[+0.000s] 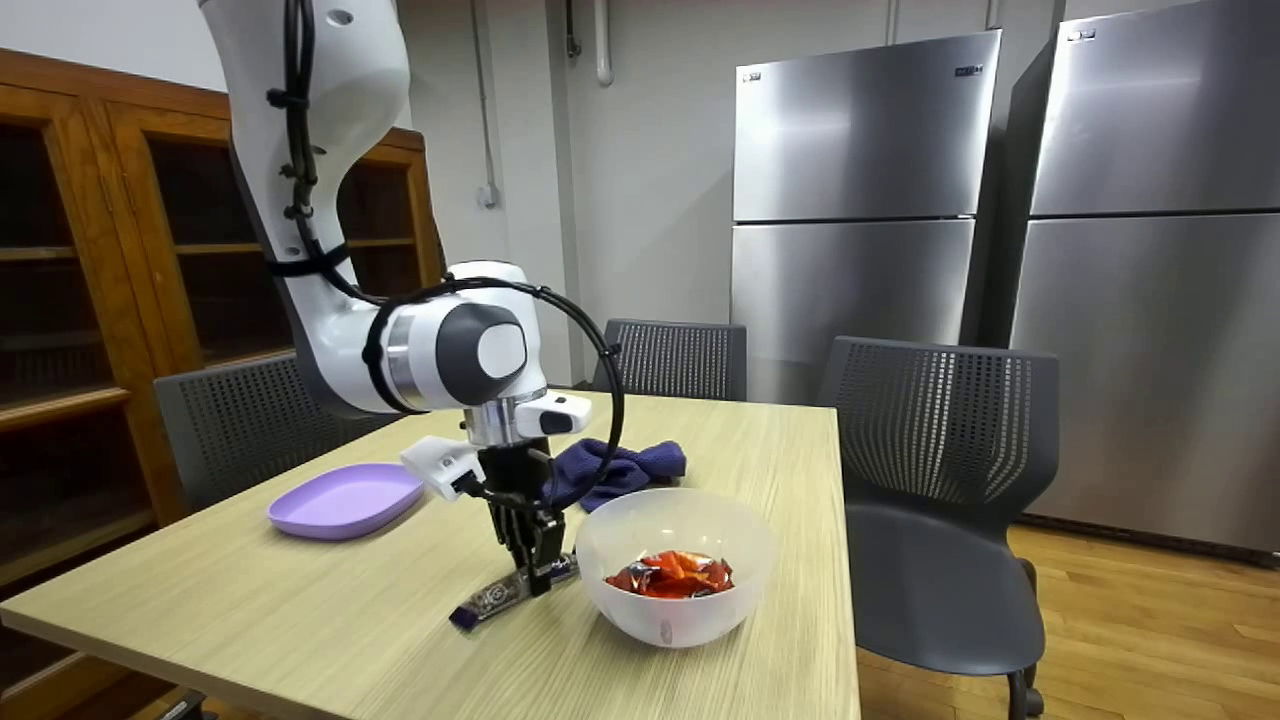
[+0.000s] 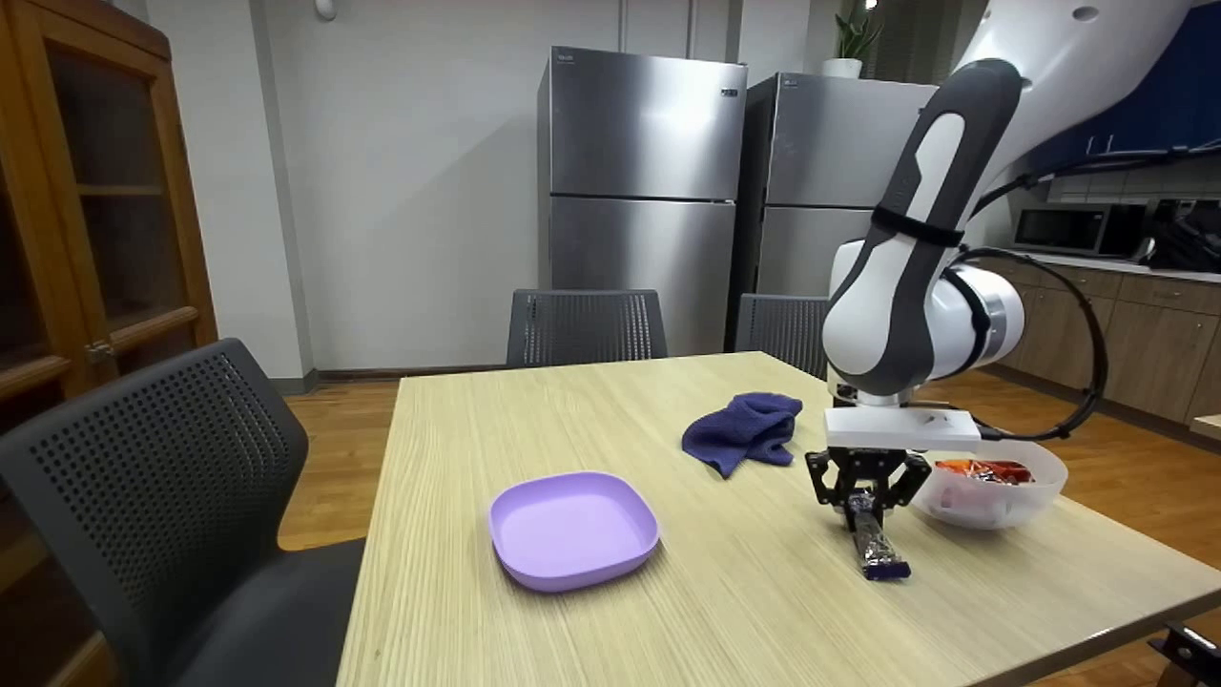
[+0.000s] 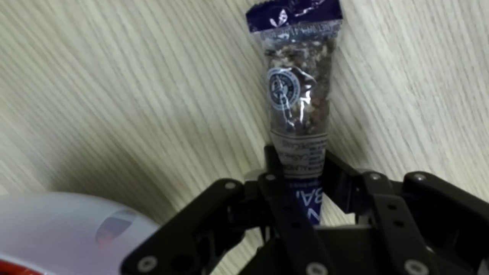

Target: Put the orange packet in the bowl on the right then put the dark blue packet on the purple plate.

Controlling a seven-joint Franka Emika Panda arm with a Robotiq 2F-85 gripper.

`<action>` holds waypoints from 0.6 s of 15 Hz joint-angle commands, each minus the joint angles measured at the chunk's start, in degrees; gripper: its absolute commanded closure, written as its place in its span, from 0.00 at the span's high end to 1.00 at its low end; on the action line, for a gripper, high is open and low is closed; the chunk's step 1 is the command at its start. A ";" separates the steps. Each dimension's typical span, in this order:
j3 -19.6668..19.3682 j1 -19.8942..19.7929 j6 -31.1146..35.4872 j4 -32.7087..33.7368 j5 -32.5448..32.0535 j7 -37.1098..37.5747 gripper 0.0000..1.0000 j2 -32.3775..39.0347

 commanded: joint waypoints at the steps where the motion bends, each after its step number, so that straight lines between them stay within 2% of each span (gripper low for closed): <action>1: -0.54 0.25 0.26 0.22 1.82 -2.40 0.06 0.12; 9: 2.61 -4.09 -1.47 -2.17 7.98 -8.08 0.06 -8.50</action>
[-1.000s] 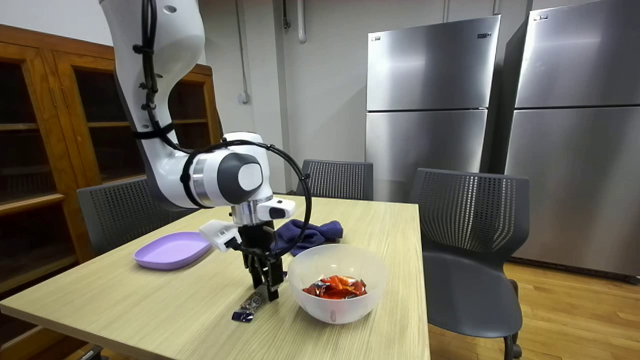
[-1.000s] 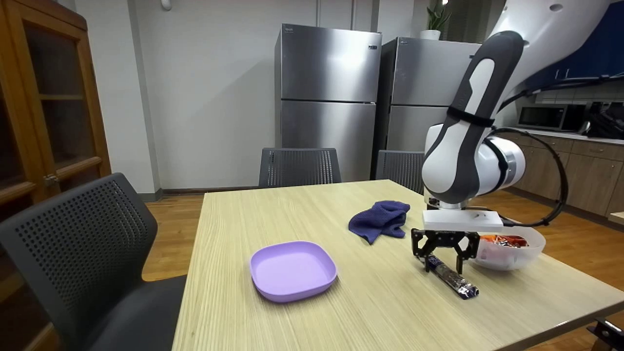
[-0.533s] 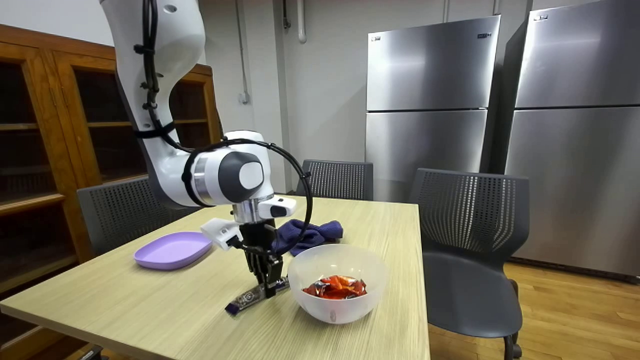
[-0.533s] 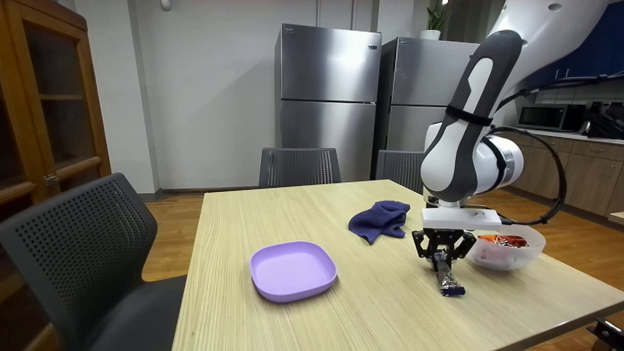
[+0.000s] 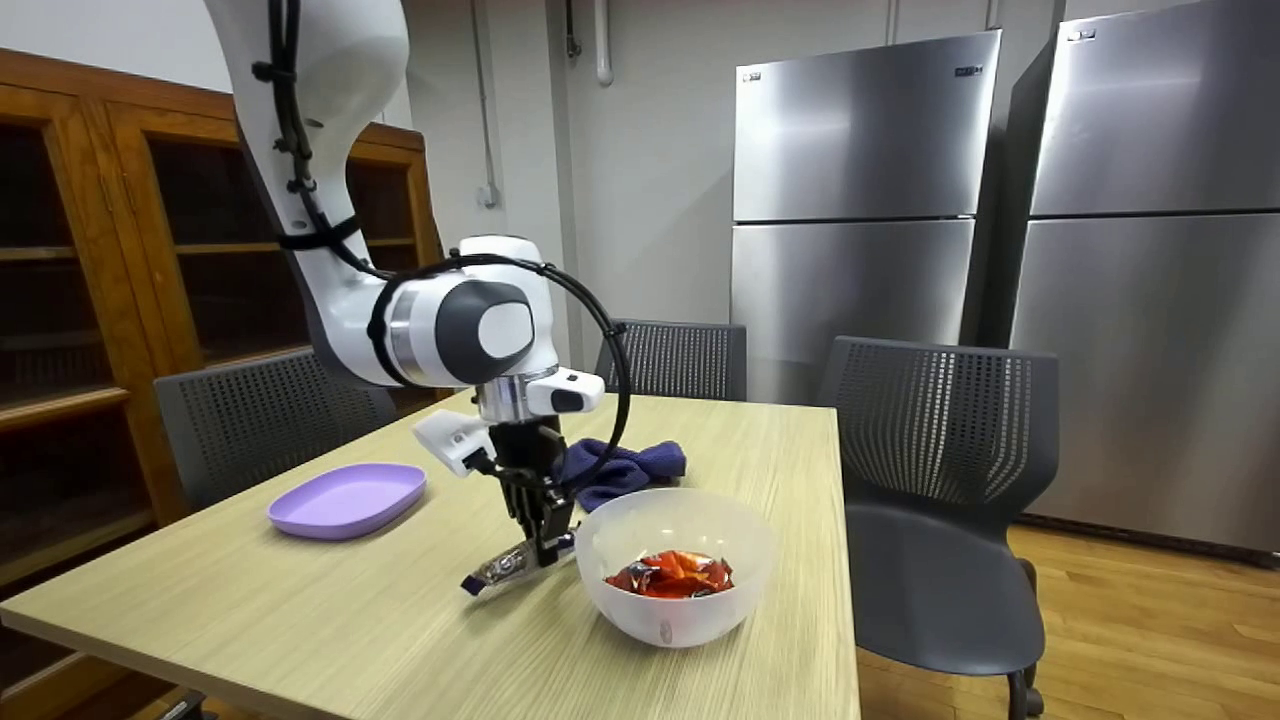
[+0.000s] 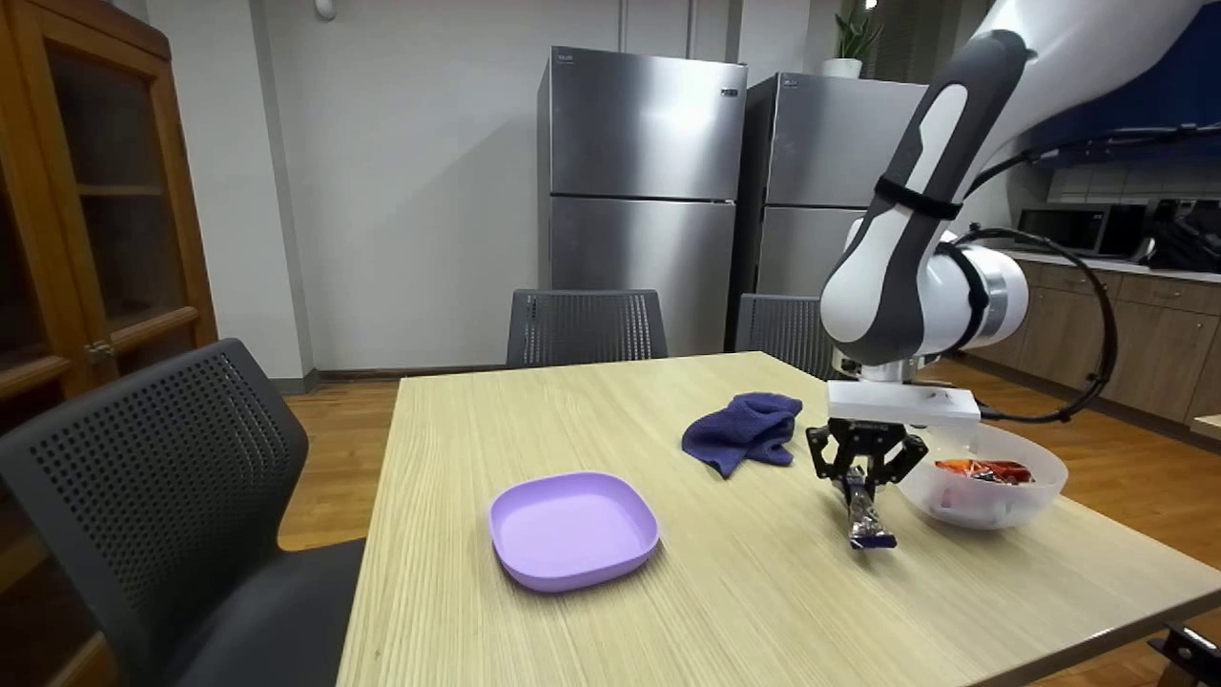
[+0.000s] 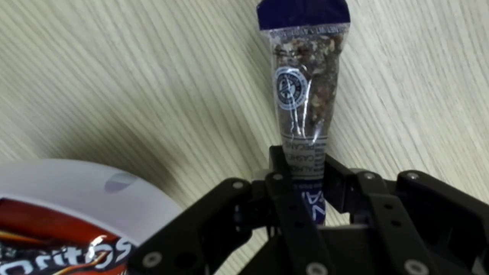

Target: Put the orange packet in the bowl on the right then put the dark blue packet on the purple plate.

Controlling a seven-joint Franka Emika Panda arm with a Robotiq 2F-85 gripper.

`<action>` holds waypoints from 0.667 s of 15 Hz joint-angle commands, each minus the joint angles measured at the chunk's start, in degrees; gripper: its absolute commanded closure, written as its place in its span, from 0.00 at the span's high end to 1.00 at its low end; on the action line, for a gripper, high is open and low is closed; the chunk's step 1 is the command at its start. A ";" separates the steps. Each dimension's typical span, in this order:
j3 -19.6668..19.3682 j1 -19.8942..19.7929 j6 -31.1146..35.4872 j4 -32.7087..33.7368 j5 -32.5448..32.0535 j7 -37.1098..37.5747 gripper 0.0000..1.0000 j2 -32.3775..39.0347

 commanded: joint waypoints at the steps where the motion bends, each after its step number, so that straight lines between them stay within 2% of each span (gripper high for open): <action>1: 2.65 -3.45 -1.81 -2.07 3.76 -4.65 0.06 -6.48; 10: 4.40 -3.96 -4.29 -2.40 6.39 -5.31 0.06 -12.64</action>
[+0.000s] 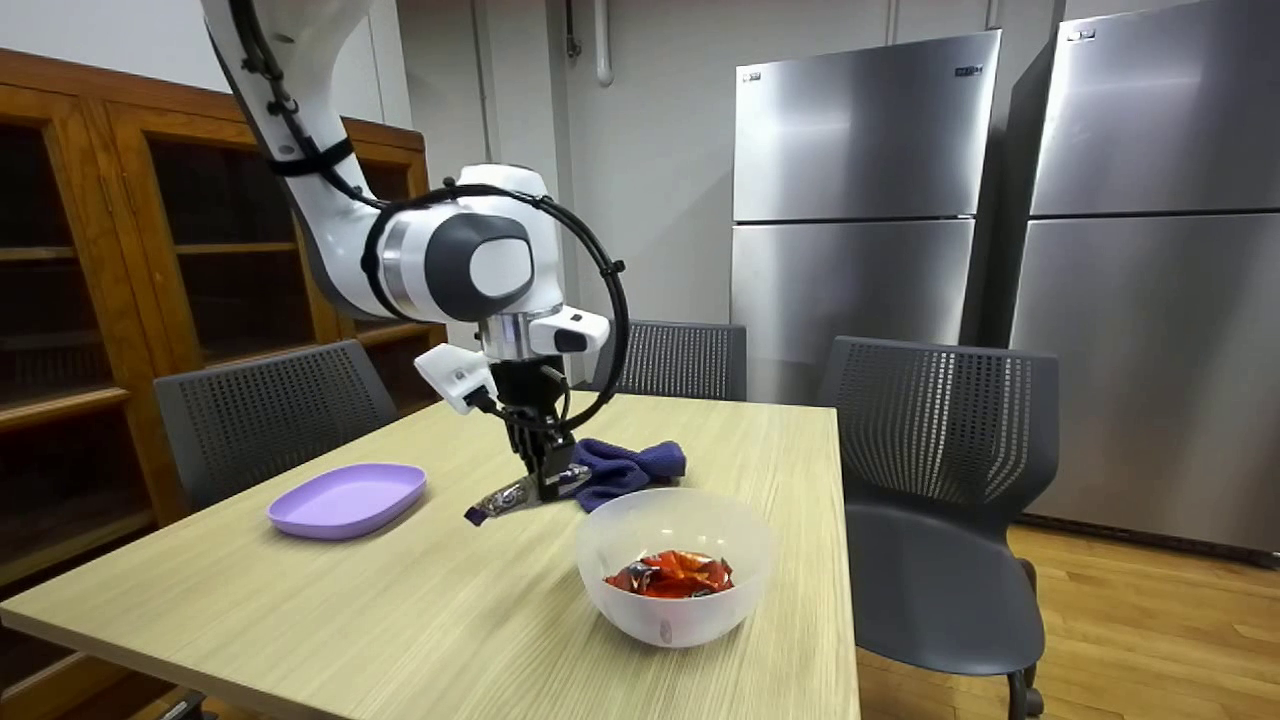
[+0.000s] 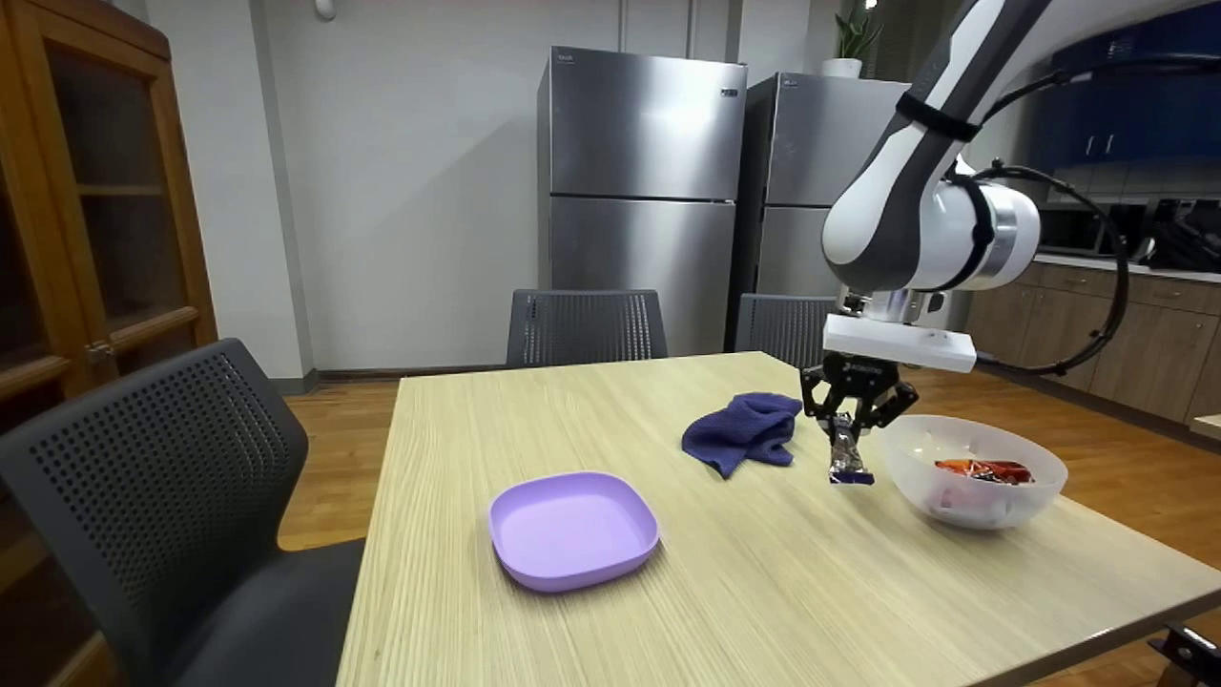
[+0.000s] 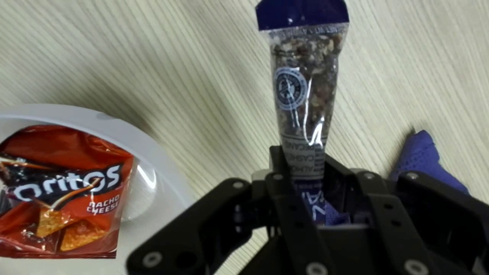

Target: Put the orange packet in the bowl on the right then put the dark blue packet on the purple plate.

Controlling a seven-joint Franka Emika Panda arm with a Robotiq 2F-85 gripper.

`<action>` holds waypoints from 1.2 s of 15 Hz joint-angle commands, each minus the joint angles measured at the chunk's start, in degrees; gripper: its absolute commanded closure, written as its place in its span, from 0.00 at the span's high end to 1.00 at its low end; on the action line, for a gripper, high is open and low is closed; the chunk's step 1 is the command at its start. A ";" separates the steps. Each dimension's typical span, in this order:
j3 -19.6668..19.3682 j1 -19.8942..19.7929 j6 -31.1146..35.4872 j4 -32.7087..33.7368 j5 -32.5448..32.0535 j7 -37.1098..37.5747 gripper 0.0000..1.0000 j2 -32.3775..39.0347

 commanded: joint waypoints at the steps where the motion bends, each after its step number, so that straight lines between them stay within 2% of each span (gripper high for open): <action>1: 2.14 -1.11 -2.85 -1.58 1.27 -2.21 0.06 -4.41; 5: 3.05 -0.02 -2.53 -2.08 0.12 -1.51 0.06 -6.24; 10: 3.70 2.49 -2.09 -2.12 -1.01 2.89 0.06 -7.85; 18: 3.49 8.62 -2.63 -2.21 -6.65 18.91 0.06 -9.22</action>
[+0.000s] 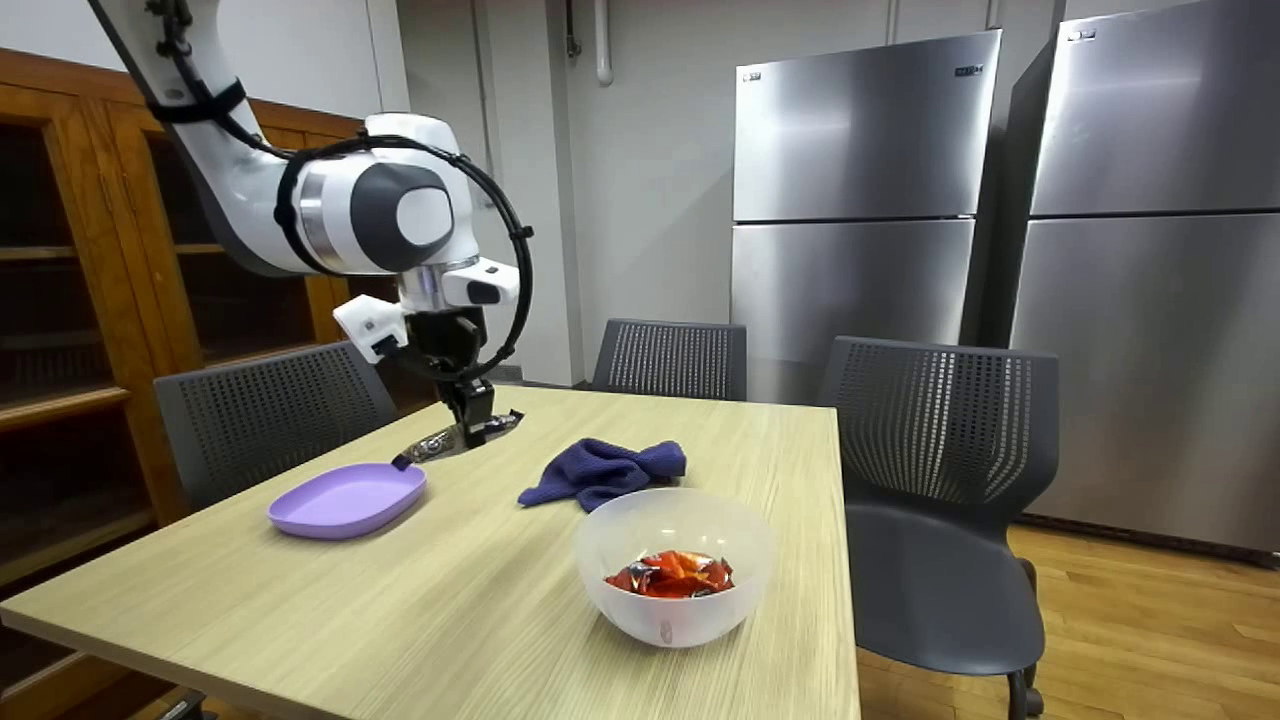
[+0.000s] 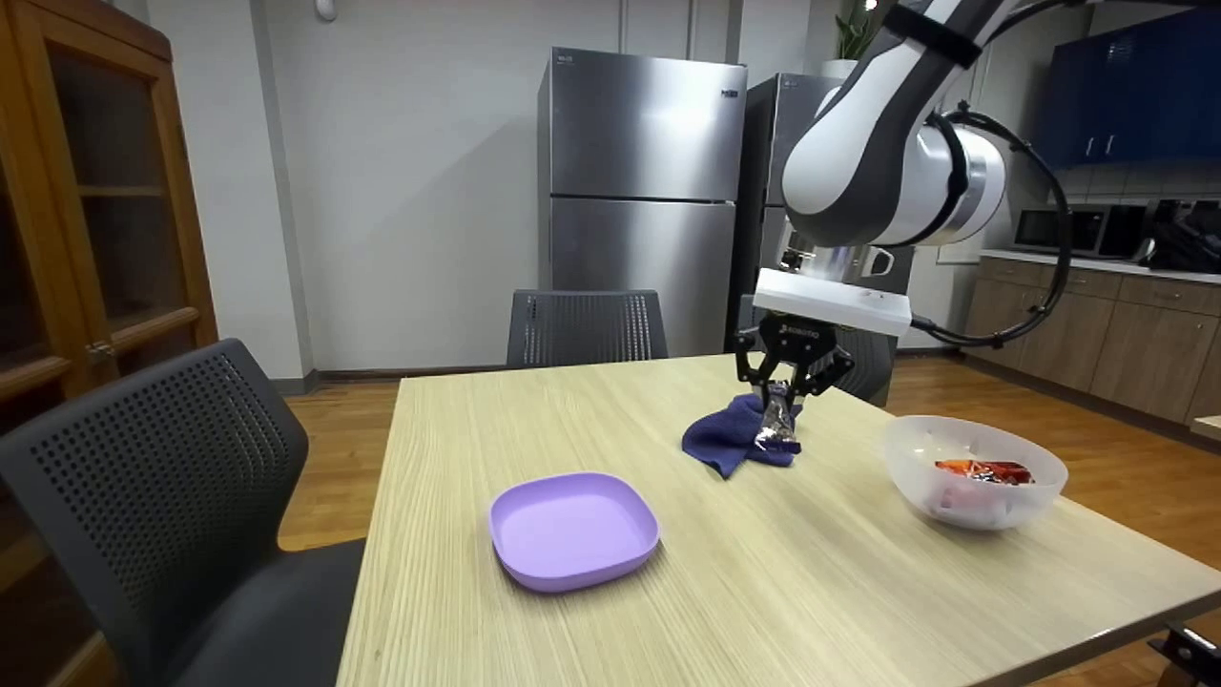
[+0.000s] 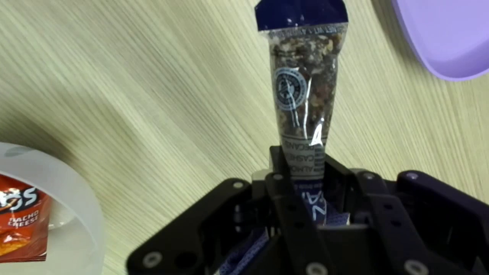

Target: Put the orange packet in the bowl on the right then put the dark blue packet on the purple plate.

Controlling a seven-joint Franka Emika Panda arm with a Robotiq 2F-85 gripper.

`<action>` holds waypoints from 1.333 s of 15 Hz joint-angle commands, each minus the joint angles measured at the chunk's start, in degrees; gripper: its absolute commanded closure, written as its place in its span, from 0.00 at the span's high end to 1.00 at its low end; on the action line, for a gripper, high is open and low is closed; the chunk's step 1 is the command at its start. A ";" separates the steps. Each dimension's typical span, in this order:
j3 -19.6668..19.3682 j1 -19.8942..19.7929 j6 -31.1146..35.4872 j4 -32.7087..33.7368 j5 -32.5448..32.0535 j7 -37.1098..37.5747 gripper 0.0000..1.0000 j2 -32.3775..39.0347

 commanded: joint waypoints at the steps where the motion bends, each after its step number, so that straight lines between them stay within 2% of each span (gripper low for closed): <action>1: 0.45 2.22 -1.90 -0.92 -3.69 8.86 0.06 -2.64; 10: 4.75 3.68 -3.33 3.36 -3.97 13.44 0.06 -0.94; 16: 5.89 6.24 -6.23 9.04 -5.60 22.75 0.06 2.16; 20: 7.48 7.44 -7.21 13.67 -4.66 24.08 0.06 5.72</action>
